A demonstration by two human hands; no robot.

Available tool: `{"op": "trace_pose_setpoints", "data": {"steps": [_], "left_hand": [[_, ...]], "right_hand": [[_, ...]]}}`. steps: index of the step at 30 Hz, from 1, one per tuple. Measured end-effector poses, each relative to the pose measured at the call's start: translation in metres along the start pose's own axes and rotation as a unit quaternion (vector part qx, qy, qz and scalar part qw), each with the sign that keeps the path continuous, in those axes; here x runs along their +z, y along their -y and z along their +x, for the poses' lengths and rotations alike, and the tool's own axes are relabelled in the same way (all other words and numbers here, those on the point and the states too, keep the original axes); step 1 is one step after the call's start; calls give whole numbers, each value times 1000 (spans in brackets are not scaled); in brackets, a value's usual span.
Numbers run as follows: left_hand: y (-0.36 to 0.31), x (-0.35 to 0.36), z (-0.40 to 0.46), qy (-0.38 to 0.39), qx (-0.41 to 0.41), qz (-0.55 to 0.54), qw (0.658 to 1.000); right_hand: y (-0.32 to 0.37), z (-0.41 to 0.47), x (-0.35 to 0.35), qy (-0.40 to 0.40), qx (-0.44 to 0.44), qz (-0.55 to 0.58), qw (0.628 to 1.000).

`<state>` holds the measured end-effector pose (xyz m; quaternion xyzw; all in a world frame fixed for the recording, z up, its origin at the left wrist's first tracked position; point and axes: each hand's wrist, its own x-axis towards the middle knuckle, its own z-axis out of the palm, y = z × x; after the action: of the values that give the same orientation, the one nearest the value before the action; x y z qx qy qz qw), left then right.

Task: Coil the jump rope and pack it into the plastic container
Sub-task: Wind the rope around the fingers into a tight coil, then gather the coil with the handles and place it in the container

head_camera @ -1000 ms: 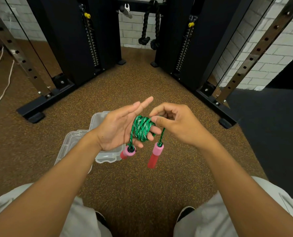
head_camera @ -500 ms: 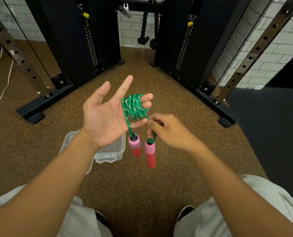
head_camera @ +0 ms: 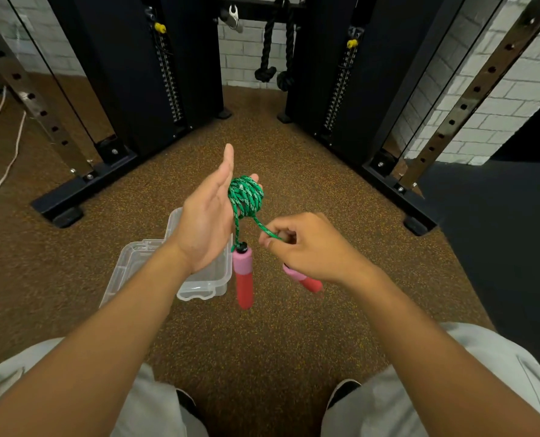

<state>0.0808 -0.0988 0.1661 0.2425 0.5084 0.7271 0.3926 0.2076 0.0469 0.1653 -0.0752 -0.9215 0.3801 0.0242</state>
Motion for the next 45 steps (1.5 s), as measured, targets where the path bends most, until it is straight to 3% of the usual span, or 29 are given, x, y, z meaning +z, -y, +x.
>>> {"op": "trace_pose_setpoints", "data": {"steps": [6,10,14,18,24,26,30,31,34,36,41,45], "left_hand": [[10,4,0,47,-4,191,980],[12,11,-4,87,-44,168,981],[5,14,-7,110,-86,136,981],[5,13,-7,114,-90,180,973],[5,14,-8,79,-109,180,974],[3,14,-8,68,-106,167,978],[1,10,-5,-8,-97,99,990],[1,8,-3,-28,-92,82,992],[2,3,0,-60,-82,79,992],[1,2,1,-67,-82,96,990],[-5,2,-4,-35,-96,173,980],[-8,3,-8,7,-105,169,980]], "right_hand": [[6,2,-12,-80,-32,-114,990],[2,0,-16,-114,-49,-128,984],[-3,0,-20,-92,-35,-87,991],[-8,0,-23,-96,-14,25,995],[-15,1,-19,7,7,100,995],[-15,2,-14,-24,11,103,994],[-14,5,-5,-176,78,102,976],[-15,6,-5,-176,102,98,974],[-11,2,1,-20,137,62,988],[-9,2,11,15,129,54,990],[-12,9,13,-136,110,66,982],[-16,15,11,-191,120,172,959]]}}
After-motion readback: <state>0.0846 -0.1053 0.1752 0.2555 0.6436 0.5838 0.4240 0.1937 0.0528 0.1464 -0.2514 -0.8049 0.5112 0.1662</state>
